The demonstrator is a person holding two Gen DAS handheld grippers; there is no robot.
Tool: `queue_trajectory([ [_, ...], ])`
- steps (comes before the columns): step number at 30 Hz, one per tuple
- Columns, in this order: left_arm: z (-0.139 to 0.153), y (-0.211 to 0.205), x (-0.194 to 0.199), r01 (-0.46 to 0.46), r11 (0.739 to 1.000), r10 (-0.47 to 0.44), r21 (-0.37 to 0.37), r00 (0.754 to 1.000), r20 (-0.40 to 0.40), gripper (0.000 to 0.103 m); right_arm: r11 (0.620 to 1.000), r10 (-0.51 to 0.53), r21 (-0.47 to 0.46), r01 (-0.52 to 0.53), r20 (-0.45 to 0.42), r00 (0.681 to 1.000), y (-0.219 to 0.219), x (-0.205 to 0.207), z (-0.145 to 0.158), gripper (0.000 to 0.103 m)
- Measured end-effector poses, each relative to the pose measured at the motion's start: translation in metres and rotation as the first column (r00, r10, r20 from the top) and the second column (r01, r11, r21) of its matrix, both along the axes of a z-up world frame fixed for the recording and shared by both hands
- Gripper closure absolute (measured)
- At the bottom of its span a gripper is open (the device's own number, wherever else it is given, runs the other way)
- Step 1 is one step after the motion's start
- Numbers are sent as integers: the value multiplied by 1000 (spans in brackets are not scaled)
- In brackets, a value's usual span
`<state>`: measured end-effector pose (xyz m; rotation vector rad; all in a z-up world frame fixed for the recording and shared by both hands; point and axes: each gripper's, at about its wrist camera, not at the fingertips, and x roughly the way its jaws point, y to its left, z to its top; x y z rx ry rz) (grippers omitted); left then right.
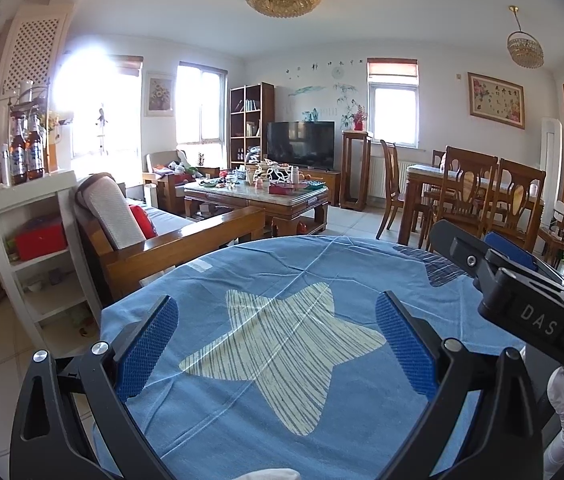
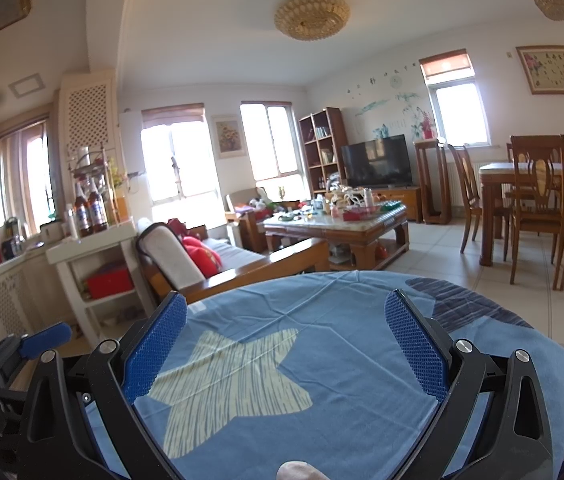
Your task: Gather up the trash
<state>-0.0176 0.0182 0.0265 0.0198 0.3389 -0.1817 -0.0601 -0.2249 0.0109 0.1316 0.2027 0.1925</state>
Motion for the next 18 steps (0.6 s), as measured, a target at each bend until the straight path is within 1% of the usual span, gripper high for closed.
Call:
queue_trajectory([
  [7, 0, -1, -2, 8, 1000, -8, 5, 1000, 16, 5, 1000, -1, 1, 1, -1, 1000, 0, 2, 0, 5],
  [11, -1, 1, 1, 11, 1000, -11, -5, 1000, 0, 5, 1000, -1, 1, 1, -2, 1000, -1, 3, 1, 5],
  [18, -1, 2, 2, 6, 1000, -6, -13, 1000, -4, 5, 1000, -2, 2, 2, -2, 1000, -1, 3, 1, 5],
])
